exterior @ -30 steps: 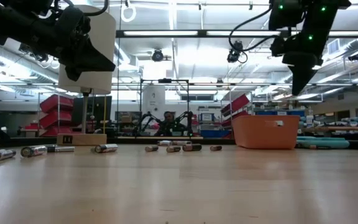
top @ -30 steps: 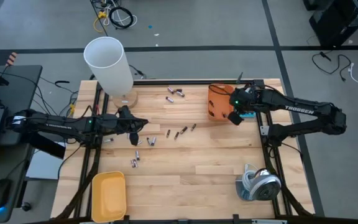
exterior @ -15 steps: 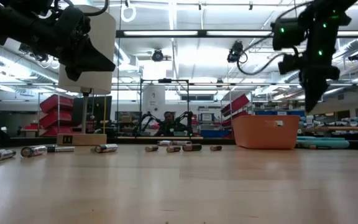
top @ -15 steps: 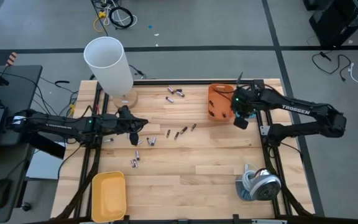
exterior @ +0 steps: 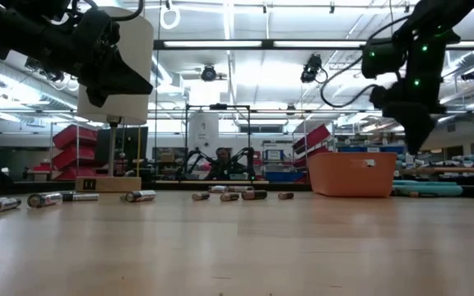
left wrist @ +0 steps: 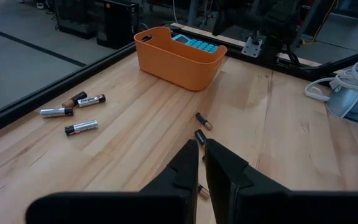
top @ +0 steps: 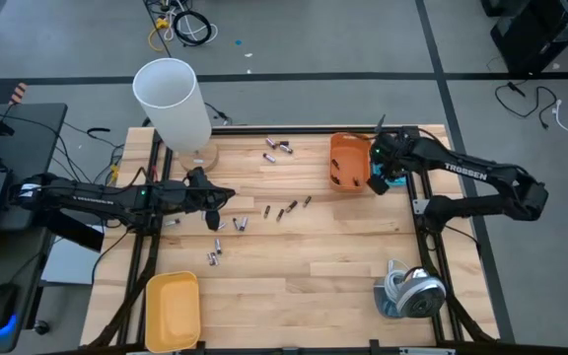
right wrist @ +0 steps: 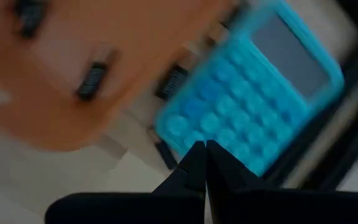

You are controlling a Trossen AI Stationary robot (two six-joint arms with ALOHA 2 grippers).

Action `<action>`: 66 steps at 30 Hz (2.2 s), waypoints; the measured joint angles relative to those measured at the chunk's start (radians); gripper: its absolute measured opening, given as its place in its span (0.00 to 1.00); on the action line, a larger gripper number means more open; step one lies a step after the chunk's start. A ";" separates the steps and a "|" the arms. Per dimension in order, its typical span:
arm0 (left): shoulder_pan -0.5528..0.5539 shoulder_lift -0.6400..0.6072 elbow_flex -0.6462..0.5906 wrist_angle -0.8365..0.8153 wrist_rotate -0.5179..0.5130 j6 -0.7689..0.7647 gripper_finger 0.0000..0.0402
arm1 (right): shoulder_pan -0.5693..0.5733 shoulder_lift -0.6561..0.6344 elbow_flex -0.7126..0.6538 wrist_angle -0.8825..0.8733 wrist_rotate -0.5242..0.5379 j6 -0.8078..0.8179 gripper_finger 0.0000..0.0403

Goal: Sort batteries
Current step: Put the black battery into the orange bin

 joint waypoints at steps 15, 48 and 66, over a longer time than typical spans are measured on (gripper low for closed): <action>0.000 0.000 0.000 0.000 0.000 0.005 0.08 | -0.041 0.049 -0.003 0.165 -0.013 0.241 0.00; 0.000 0.000 0.000 0.000 0.000 0.030 0.08 | 0.043 0.370 -0.004 0.462 0.120 0.242 0.00; 0.000 0.000 0.000 0.000 -0.008 0.034 0.08 | -0.061 0.369 -0.004 0.596 0.228 0.378 0.00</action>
